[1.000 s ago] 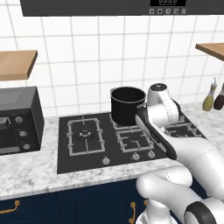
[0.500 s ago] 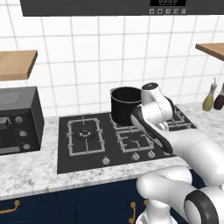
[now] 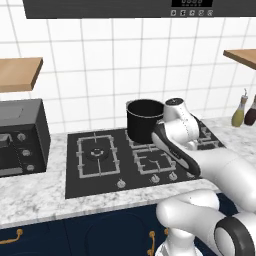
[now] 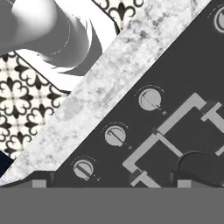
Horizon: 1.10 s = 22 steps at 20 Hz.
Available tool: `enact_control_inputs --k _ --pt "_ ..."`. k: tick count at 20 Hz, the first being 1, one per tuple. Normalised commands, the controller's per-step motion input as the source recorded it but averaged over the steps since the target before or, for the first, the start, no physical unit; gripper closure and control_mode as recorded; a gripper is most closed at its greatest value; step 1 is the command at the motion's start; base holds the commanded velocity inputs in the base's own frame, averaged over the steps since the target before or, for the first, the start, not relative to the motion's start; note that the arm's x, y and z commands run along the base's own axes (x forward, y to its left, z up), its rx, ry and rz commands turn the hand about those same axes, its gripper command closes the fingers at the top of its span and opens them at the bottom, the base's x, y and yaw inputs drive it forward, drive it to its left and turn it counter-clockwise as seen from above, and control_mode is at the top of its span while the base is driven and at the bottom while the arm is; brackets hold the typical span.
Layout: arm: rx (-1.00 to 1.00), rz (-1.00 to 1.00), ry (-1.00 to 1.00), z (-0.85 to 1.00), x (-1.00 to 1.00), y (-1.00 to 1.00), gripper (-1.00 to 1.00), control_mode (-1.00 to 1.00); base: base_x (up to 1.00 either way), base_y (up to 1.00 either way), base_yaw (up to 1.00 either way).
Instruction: Turn off the rear center burner of the stove.
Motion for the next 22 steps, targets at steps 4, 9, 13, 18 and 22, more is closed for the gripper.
enact_control_inputs --k 4,9,13,18,22 --pt "0.00 0.24 0.12 -0.19 0.00 0.00 -1.00 -1.00 0.00 0.00 0.00" --pt "0.00 0.14 0.06 -0.14 0.00 0.00 -1.00 -1.00 0.00 0.00 0.00" --pt "0.00 0.11 0.02 -0.16 0.01 0.00 -1.00 -1.00 0.00 0.00 0.00" --pt "0.00 0.02 0.01 -0.04 0.05 0.00 -1.00 -1.00 0.00 0.00 0.00" --pt "0.00 0.04 0.04 -0.19 0.36 -0.04 -1.00 -1.00 0.00 0.00 0.00"
